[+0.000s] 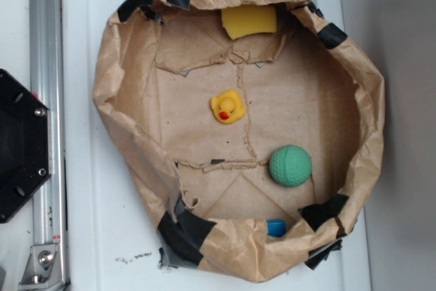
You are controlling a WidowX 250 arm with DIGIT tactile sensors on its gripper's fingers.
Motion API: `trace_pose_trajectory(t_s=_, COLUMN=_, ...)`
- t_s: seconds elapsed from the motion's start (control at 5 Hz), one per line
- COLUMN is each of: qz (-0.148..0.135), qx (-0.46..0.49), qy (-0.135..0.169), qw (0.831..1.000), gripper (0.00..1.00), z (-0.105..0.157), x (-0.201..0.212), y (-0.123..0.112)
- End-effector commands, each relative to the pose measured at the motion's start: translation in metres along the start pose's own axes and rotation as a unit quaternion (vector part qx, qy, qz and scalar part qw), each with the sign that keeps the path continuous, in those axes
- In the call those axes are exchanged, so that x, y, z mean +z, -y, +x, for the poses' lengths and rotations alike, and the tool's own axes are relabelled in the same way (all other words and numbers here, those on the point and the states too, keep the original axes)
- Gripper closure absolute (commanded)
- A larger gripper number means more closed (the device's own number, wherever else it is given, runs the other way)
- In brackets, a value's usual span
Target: Grab the yellow duck.
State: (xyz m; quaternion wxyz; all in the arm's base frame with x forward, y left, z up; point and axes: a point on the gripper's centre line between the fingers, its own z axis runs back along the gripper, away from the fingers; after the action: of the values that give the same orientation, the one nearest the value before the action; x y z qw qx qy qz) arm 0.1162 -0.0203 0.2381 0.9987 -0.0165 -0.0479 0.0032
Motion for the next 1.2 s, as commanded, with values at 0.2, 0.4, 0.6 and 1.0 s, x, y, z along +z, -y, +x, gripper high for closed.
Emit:
trace_pose_trajectory(t_s=0.2, qz=0.053, qx=0.008, qy=0.031, qw=0.998, gripper=0.0, z=0.045, x=-0.005, y=-0.025)
trace_pose_trajectory(t_s=0.4, qz=0.062, qx=-0.017, qy=0.043, qw=0.997, gripper=0.0, z=0.082, x=-0.018, y=-0.037)
trace_pose_trajectory(t_s=0.6, qz=0.085, qx=-0.081, qy=0.05, qw=0.992, gripper=0.0, z=0.107, x=-0.045, y=-0.04)
trace_pose_trajectory(t_s=1.0, qz=0.063, qx=-0.138, qy=0.01, qw=0.988, gripper=0.0, z=0.144, x=-0.133, y=-0.055)
